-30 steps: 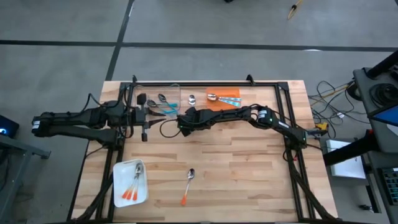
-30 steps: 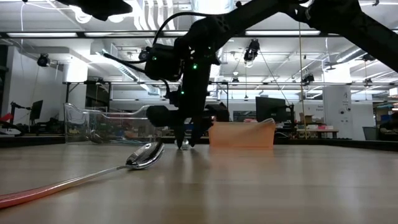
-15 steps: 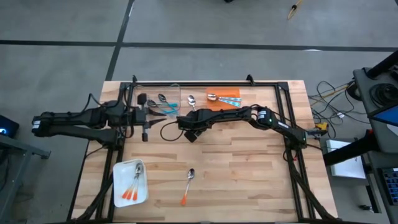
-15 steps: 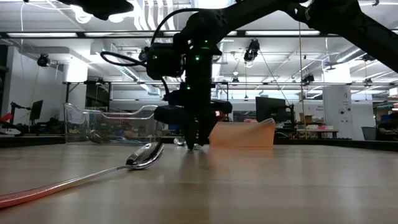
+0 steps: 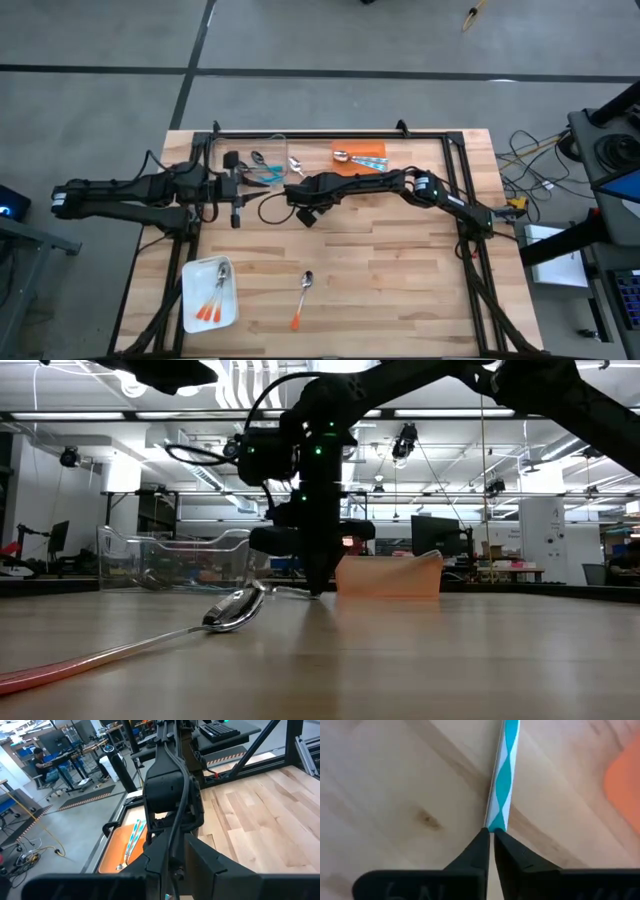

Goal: Sort silverware by color (type)
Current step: Put the light blue spoon into the orange bin

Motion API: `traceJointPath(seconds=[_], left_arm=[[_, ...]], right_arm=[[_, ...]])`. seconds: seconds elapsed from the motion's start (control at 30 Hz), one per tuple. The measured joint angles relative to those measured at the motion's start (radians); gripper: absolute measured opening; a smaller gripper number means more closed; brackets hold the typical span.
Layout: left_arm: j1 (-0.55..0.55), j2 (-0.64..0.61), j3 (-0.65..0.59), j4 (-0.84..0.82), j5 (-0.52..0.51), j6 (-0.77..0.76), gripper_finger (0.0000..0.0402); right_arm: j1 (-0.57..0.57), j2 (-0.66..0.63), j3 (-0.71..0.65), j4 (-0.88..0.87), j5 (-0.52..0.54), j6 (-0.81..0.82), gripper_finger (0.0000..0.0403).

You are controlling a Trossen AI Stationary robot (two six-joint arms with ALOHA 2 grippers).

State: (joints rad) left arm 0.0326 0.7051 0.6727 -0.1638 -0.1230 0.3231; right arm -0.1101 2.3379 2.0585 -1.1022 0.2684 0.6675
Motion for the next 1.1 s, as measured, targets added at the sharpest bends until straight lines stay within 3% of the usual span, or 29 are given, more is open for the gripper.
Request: traceJointPath(seconds=[0.23,0.57,0.83,1.1], left_arm=[[0.000,-0.002,0.000,0.000,0.000,-0.009,0.0044],[0.000,-0.001,0.000,0.000,0.000,-0.009,0.0044],[0.000,-0.010,0.000,-0.001,0.000,-0.009,0.0044],[0.000,-0.051,0.000,-0.017,0.000,-0.003,0.0044]], right_arm=[[0.011,0.002,0.026,-0.189,-0.098,0.028,0.0009],[0.059,-0.001,0.028,-0.411,-0.122,0.013,0.0010],[0.039,-0.029,0.101,-0.339,-0.061,-0.084,0.0010],[-0.027,-0.032,0.125,-0.011,-0.061,-0.133,0.0012]])
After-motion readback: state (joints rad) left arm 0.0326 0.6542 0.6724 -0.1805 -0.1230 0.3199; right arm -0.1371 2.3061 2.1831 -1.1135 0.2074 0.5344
